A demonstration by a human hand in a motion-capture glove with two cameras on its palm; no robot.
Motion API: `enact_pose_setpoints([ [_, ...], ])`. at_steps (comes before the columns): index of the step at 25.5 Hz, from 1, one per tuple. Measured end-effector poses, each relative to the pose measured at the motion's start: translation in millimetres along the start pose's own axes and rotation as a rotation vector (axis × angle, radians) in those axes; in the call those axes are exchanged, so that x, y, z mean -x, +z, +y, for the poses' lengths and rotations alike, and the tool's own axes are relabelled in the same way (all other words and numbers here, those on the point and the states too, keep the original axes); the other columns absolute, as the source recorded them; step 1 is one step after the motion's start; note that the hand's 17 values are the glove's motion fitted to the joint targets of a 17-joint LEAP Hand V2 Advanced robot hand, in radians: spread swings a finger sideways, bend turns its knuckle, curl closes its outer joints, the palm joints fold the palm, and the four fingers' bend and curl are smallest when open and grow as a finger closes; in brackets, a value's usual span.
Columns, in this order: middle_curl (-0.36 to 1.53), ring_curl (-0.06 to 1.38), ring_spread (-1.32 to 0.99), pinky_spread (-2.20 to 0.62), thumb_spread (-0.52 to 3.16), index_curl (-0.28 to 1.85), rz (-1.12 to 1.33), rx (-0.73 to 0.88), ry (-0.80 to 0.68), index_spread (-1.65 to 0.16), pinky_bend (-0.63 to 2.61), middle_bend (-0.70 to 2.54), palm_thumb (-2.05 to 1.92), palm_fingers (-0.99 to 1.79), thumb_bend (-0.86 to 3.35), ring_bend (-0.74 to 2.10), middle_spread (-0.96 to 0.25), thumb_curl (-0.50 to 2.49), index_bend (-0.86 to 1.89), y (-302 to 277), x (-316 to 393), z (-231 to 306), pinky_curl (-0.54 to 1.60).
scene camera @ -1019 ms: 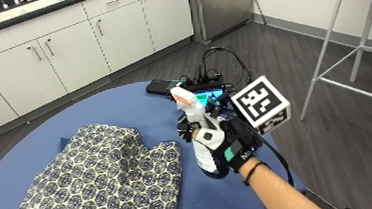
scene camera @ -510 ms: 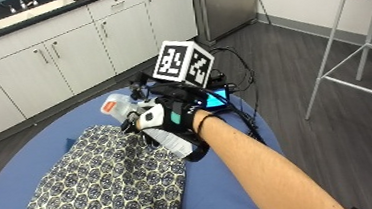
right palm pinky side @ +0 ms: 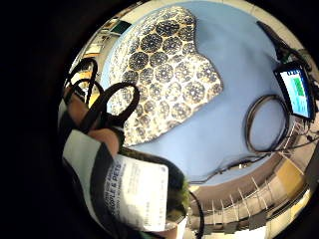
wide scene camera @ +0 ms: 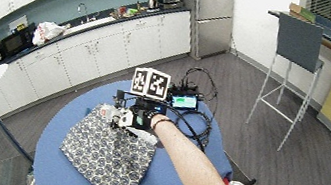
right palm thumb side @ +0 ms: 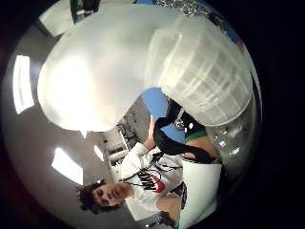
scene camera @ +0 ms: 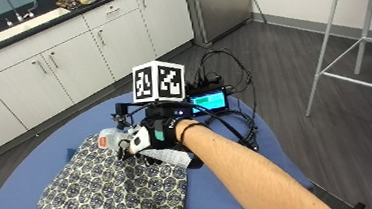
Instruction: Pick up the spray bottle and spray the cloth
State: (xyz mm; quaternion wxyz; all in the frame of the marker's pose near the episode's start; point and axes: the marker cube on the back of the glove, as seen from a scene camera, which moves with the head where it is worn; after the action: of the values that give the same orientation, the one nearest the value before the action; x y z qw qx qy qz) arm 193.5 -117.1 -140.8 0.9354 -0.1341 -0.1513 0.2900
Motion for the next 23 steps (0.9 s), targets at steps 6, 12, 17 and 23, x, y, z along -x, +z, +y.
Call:
enact_pose_setpoints([
  [6,0.48,0.43,-0.09,-0.06,1.05,0.27,0.028,0.035,0.012,-0.18,0.5,0.57,0.79,1.26,-0.02,0.69,-0.06,0.5,0.13,3.5,-2.0,1.3,0.33],
  [12,0.48,0.43,-0.09,-0.06,1.07,0.28,0.03,0.038,0.007,-0.17,0.5,0.59,0.79,1.26,-0.02,0.7,-0.06,0.5,0.12,7.7,-3.7,-0.1,0.33],
  [17,0.48,0.43,-0.09,-0.06,1.09,0.29,0.031,0.039,0.0,-0.17,0.5,0.59,0.78,1.26,-0.02,0.7,-0.06,0.5,0.12,7.3,-2.5,1.3,0.33],
  [23,0.48,0.43,-0.09,-0.07,1.1,0.3,0.038,0.048,-0.008,-0.16,0.5,0.6,0.78,1.26,-0.02,0.71,-0.06,0.5,0.12,11.5,-1.2,2.1,0.34],
])
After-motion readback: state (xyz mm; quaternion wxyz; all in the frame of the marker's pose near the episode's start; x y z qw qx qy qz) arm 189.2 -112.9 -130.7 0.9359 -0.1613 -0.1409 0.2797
